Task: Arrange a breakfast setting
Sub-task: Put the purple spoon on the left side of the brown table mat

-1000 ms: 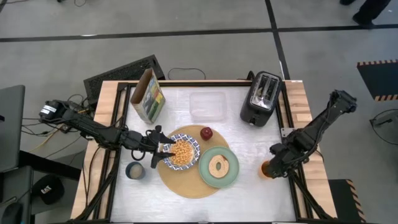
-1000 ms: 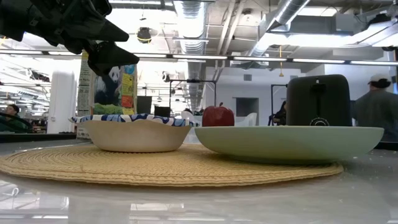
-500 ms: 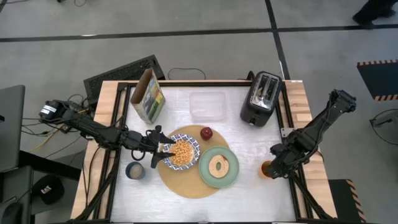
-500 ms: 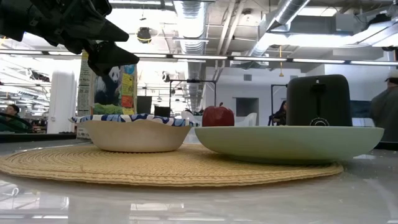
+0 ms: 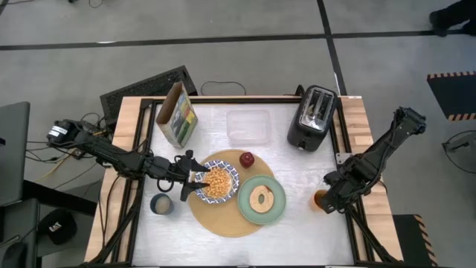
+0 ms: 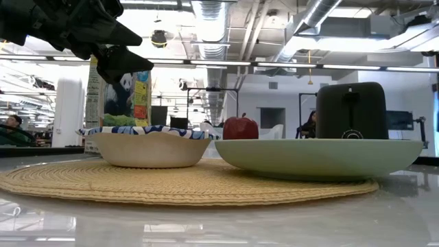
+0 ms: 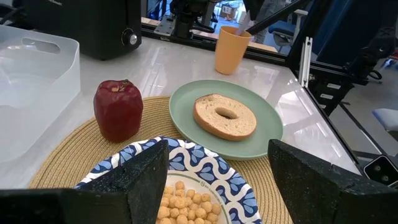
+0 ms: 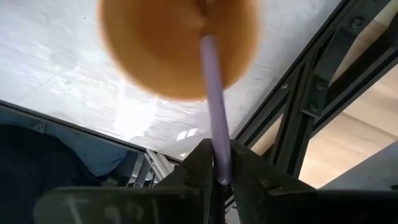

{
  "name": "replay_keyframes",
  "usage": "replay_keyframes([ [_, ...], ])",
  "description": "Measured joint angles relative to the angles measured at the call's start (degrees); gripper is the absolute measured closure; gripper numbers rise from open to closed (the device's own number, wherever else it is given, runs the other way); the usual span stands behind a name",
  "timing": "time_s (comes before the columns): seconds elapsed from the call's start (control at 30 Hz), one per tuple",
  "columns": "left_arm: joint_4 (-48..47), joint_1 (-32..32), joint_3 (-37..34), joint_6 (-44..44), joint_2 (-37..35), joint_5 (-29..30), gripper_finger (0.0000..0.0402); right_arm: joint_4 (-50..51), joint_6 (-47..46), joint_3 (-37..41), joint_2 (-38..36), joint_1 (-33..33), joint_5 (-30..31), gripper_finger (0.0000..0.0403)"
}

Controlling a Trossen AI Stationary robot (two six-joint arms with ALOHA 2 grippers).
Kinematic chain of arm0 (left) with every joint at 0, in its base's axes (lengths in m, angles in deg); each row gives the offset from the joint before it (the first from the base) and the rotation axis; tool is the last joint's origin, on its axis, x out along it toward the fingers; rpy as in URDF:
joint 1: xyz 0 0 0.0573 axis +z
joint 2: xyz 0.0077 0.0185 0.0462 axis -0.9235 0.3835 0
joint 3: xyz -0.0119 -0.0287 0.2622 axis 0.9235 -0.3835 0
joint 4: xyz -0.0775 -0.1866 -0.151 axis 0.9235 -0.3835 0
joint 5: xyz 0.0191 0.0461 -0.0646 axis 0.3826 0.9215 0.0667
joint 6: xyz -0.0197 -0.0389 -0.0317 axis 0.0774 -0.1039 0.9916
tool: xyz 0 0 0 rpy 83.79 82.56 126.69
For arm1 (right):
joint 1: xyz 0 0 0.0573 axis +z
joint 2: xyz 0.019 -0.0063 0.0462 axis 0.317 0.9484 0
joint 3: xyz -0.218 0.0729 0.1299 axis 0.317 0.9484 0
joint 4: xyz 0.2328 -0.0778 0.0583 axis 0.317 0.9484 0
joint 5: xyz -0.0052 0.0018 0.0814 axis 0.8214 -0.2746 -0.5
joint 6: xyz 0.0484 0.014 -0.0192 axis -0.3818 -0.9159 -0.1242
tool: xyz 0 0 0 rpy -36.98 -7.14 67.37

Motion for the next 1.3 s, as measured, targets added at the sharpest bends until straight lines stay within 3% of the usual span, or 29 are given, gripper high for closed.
replay_keyframes([
  [0.43,0.0,0.0,0.0,0.0,0.0,0.0,0.0143,1.8,0.8,-1.0,-0.5,-1.4,-0.7,0.0336],
  [1.0,0.0,0.0,0.0,0.0,0.0,0.0,0.0143,17.3,4.0,-18.6,-0.6,-6.4,-2.1,0.0337],
  [1.17,0.0,0.0,0.0,0.0,0.0,0.0,0.0143,18.9,3.9,-22.8,-0.6,-6.4,0.0,0.0337],
  [1.3,0.0,0.0,0.0,0.0,0.0,0.0,0.0143,18.4,8.0,-24.8,-0.6,-6.4,5.7,0.0337],
])
